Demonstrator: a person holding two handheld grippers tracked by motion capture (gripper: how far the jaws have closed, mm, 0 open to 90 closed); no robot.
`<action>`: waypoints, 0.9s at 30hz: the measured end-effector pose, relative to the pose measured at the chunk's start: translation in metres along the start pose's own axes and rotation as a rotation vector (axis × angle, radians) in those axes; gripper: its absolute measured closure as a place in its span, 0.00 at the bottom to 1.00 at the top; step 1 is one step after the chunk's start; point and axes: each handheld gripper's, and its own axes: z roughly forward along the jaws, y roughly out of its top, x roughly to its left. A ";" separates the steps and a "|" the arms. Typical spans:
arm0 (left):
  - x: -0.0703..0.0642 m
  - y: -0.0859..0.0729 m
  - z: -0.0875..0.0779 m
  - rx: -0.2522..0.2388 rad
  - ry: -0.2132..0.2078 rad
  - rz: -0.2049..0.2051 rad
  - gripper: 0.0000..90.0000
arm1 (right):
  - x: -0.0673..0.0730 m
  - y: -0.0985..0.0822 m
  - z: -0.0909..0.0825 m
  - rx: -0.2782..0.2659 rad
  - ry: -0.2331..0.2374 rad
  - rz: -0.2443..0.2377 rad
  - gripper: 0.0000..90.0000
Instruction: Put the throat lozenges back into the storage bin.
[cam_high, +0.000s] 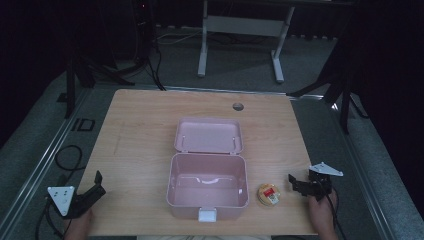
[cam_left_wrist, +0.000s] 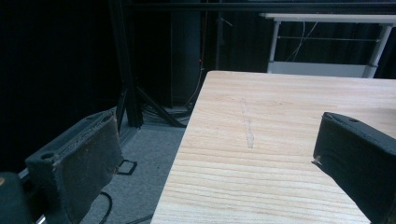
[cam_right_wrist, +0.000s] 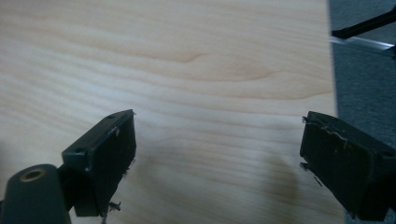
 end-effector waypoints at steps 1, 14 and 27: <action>0.000 0.000 0.000 0.001 0.001 0.000 0.01 | 0.001 0.000 0.000 0.004 0.018 -0.015 0.12; 0.000 0.000 0.000 0.004 -0.001 0.003 0.01 | 0.001 0.005 -0.012 0.159 0.144 -0.154 0.15; 0.000 0.000 0.000 0.004 -0.003 0.006 0.01 | 0.012 0.021 -0.021 0.443 0.279 -0.415 0.14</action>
